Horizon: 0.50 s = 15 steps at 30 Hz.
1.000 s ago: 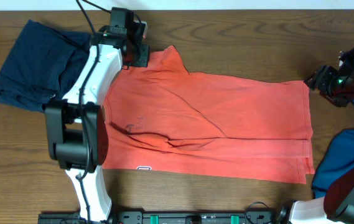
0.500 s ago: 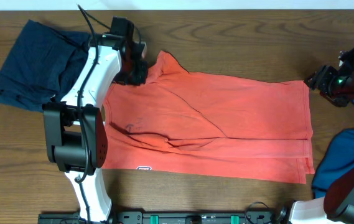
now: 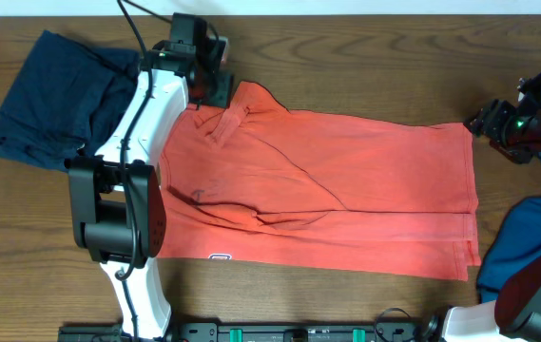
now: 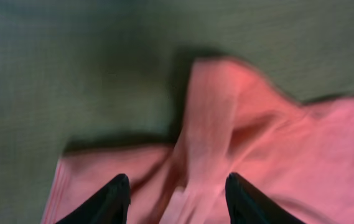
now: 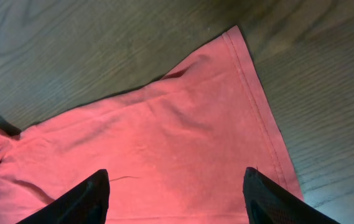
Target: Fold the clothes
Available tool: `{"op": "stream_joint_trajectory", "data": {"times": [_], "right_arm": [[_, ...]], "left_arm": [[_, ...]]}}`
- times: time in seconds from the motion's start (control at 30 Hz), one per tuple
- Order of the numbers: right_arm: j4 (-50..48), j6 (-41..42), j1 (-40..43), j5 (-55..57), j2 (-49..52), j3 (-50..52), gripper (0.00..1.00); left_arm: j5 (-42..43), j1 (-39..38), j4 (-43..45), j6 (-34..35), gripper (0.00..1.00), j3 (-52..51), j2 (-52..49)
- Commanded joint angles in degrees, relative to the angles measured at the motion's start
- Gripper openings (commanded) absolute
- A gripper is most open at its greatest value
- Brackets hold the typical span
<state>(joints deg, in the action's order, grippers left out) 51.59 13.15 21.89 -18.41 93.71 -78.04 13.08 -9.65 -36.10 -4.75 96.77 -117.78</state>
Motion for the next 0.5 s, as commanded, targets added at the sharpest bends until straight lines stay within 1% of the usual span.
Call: {"op": "stream_joint_trajectory", "data": {"times": [0.0,0.27,0.47], "right_arm": [[0.0,-0.5,-0.5,0.0,0.2,0.2,0.67],[0.1,-0.5,-0.5,0.0,0.2,0.2,0.67],[0.6,-0.5,-0.5,0.0,0.2,0.2,0.67]], "left_arm": [[3.0,-1.0,2.8,-0.3,0.52,1.0,-2.9],[3.3,-1.2,10.7,1.1,0.52,1.0,-8.4],[7.5,-1.3,15.5,3.7,0.52,1.0,-10.6]]}}
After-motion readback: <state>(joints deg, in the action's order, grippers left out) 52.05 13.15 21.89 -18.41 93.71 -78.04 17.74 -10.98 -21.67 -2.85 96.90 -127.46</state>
